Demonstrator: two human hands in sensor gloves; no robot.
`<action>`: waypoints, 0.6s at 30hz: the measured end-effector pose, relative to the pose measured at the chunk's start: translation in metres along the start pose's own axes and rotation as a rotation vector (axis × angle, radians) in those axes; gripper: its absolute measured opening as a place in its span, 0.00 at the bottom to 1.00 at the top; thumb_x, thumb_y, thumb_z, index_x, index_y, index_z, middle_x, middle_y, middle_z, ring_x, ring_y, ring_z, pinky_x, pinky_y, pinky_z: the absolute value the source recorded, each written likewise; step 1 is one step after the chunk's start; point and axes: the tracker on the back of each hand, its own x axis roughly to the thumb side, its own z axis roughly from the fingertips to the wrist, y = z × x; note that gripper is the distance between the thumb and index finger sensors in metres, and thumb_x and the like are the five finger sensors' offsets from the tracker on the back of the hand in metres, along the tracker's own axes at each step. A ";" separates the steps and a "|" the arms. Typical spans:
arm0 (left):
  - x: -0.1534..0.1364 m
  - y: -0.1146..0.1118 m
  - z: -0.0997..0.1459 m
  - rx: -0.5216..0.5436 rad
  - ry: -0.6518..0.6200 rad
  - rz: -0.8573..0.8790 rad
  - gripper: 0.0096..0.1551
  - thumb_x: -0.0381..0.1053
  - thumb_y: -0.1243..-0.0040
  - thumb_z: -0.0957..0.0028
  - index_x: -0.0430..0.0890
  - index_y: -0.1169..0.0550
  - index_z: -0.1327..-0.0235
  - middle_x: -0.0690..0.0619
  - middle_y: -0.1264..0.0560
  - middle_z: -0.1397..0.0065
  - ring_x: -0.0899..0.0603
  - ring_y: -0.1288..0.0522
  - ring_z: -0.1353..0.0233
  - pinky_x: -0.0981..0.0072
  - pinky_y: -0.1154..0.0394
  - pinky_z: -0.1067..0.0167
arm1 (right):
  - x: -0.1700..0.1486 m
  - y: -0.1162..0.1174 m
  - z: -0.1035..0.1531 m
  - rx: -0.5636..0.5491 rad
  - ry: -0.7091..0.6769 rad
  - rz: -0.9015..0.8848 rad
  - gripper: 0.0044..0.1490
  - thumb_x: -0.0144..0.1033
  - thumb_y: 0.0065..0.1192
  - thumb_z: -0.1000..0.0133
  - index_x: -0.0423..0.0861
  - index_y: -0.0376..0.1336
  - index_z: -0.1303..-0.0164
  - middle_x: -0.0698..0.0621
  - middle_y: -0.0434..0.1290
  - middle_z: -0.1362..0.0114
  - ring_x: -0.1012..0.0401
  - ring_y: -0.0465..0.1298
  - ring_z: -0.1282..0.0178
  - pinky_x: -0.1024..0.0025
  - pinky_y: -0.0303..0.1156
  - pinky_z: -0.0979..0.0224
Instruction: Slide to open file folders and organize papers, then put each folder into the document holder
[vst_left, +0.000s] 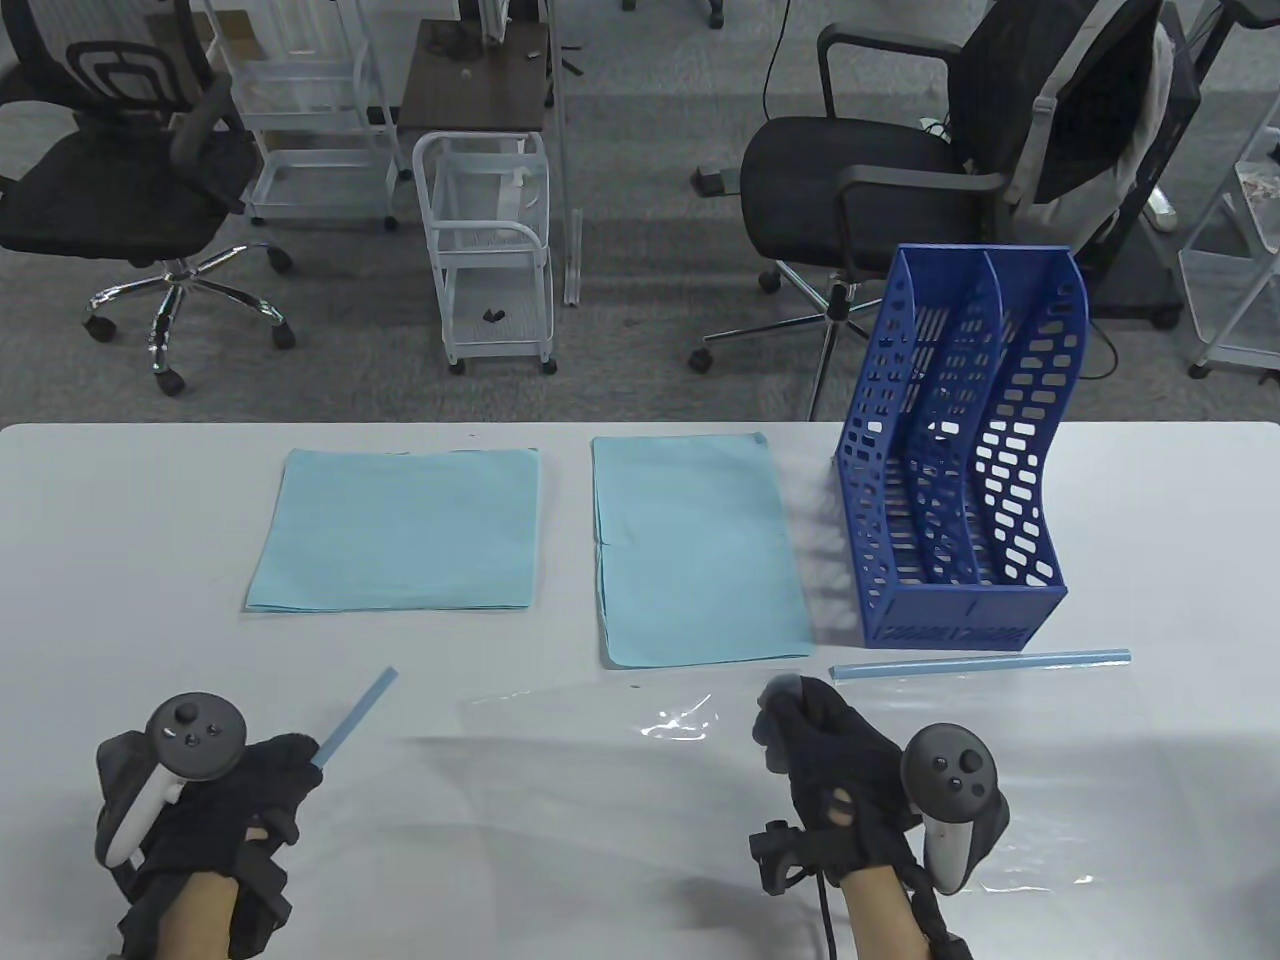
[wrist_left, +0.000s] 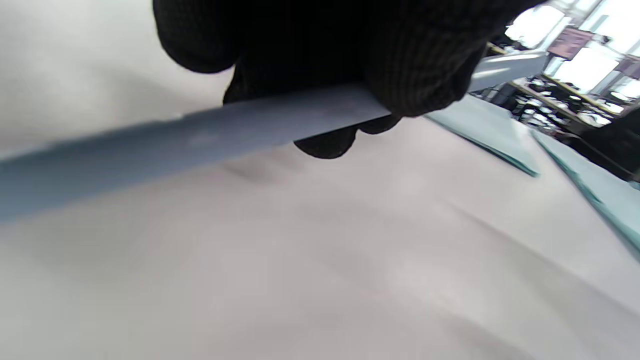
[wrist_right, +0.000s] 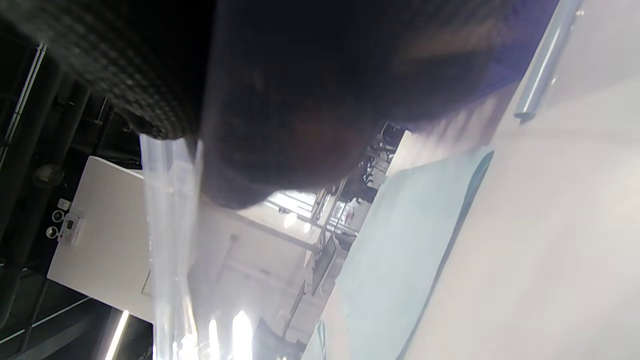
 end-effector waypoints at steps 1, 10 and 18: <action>-0.004 0.000 -0.002 0.010 0.036 0.010 0.26 0.54 0.28 0.52 0.50 0.12 0.41 0.50 0.10 0.44 0.44 0.12 0.44 0.49 0.21 0.41 | 0.000 0.001 0.000 0.004 0.001 0.000 0.25 0.52 0.71 0.55 0.53 0.76 0.52 0.57 0.86 0.58 0.63 0.85 0.70 0.70 0.83 0.62; -0.041 -0.007 -0.026 0.110 0.199 0.127 0.27 0.57 0.28 0.53 0.48 0.13 0.43 0.52 0.12 0.51 0.46 0.15 0.50 0.51 0.22 0.42 | -0.002 0.009 0.000 0.043 0.008 0.006 0.25 0.52 0.71 0.55 0.53 0.76 0.52 0.56 0.86 0.58 0.62 0.85 0.69 0.68 0.83 0.61; -0.043 -0.014 -0.034 0.197 0.247 0.105 0.23 0.55 0.24 0.56 0.49 0.13 0.50 0.53 0.15 0.56 0.47 0.18 0.55 0.49 0.23 0.41 | -0.002 0.010 0.001 0.053 0.009 0.008 0.25 0.52 0.71 0.55 0.53 0.76 0.52 0.56 0.86 0.57 0.62 0.85 0.69 0.68 0.83 0.60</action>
